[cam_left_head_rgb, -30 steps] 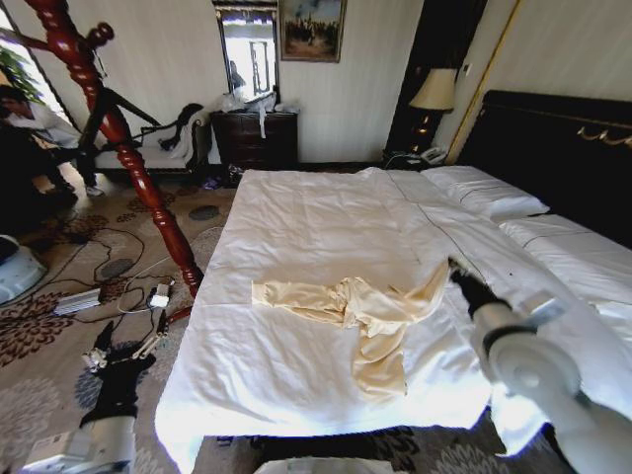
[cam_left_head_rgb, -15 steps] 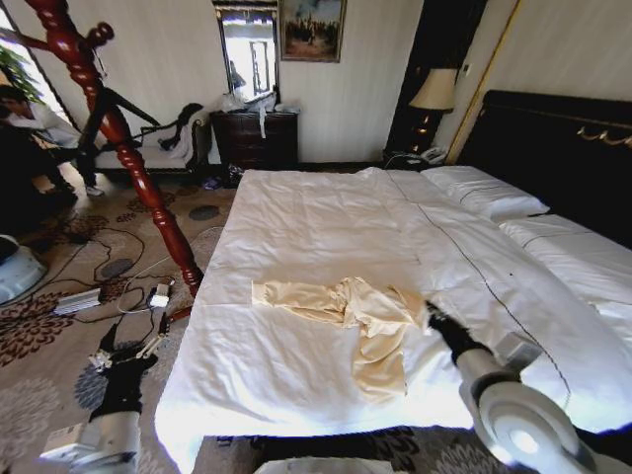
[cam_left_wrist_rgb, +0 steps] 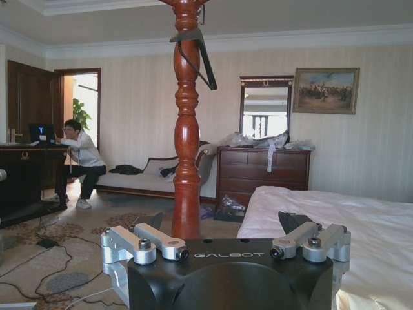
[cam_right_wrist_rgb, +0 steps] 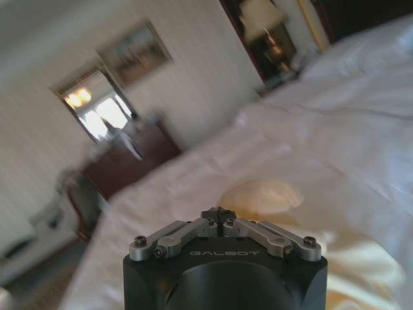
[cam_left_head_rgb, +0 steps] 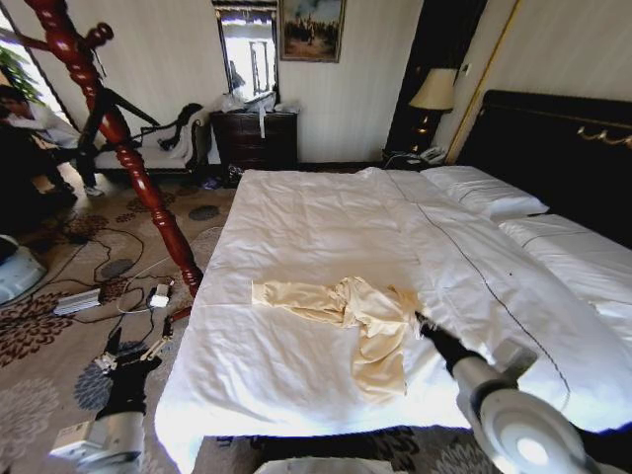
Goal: Pick up the clothes from the bed and hang them on the clothes hanger.
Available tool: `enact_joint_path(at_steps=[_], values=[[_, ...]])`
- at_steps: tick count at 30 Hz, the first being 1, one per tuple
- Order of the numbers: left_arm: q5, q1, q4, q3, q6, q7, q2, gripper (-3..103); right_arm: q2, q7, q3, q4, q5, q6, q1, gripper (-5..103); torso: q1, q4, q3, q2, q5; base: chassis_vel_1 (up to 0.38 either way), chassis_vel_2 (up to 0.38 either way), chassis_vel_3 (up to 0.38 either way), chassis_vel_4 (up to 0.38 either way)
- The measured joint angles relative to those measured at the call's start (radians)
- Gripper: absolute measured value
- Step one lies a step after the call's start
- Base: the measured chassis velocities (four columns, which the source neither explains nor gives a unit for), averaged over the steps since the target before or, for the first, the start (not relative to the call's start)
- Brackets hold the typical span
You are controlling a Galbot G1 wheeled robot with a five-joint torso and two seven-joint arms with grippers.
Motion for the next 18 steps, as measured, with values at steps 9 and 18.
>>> enact_joint_path(at_steps=[9,18], values=[[0.011,0.013,-0.016,-0.003,-0.005,0.001,-0.009,100,-0.016,-0.297,0.044,-0.001,0.011,0.143,0.025,0,0.0,-0.0006,0.0,0.0,-0.0001,0.0,0.0,0.0,0.0],[0.016,0.019,-0.035,-0.003,-0.006,0.0,-0.016,100,0.009,-0.253,-0.016,-0.002,0.02,0.13,-0.003,0,0.0,-0.0005,0.0,0.0,-0.0001,0.0,0.0,0.0,0.0]])
